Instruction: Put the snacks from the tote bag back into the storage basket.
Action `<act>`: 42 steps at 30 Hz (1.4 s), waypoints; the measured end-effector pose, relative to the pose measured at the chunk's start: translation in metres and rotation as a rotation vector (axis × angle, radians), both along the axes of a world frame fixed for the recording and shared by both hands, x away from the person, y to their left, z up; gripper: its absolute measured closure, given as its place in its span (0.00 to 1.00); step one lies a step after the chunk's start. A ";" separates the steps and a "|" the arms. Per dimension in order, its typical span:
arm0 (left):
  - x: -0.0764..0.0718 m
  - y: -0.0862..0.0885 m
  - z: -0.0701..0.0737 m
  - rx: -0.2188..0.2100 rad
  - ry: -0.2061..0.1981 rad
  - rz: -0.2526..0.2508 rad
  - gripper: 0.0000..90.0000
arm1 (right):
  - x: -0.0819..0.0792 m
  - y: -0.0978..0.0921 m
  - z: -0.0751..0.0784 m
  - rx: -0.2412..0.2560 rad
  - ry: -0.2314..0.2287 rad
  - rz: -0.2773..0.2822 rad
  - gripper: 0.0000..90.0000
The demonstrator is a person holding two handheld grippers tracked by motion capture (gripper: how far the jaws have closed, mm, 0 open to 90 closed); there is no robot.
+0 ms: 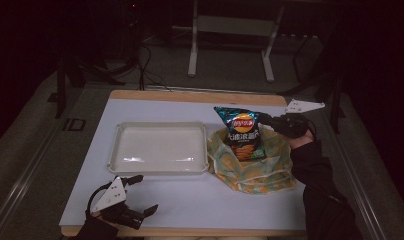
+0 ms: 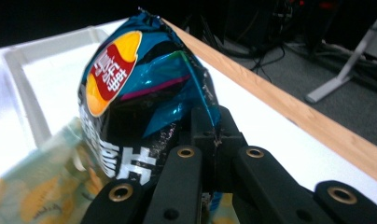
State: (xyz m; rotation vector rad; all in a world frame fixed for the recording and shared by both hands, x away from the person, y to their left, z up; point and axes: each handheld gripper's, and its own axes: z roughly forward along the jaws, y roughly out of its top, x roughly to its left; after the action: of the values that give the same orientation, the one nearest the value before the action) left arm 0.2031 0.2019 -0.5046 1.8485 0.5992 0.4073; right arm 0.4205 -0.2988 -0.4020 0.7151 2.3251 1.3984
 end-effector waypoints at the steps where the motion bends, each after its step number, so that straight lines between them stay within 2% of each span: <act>1: 0.000 0.000 0.000 0.000 0.000 0.001 0.00 | -0.001 0.001 0.002 0.001 -0.002 0.001 1.00; 6: 0.000 0.000 0.000 0.000 0.000 0.001 0.00 | -0.007 0.005 0.016 0.010 -0.026 0.015 1.00; 13: 0.000 0.000 0.000 0.001 -0.004 0.001 0.00 | -0.011 0.006 0.035 0.013 -0.062 0.007 1.00; 19: 0.000 0.000 0.000 -0.003 -0.007 -0.001 0.00 | -0.015 0.002 0.052 0.045 -0.085 0.003 1.00; 24: 0.000 0.000 0.000 -0.001 -0.006 -0.003 0.00 | -0.018 0.003 0.064 0.029 -0.098 -0.003 1.00; 32: 0.000 0.000 0.000 0.002 -0.006 0.000 0.00 | -0.022 0.003 0.088 0.034 -0.127 -0.031 1.00; 42: 0.000 0.000 0.000 0.002 -0.008 0.004 0.00 | -0.028 0.014 0.114 0.039 -0.164 -0.028 1.00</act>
State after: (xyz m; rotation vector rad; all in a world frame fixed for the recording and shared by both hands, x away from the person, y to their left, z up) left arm 0.2029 0.2022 -0.5046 1.8468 0.5974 0.4176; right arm 0.3924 -0.2851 -0.2875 0.6160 2.1602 1.4367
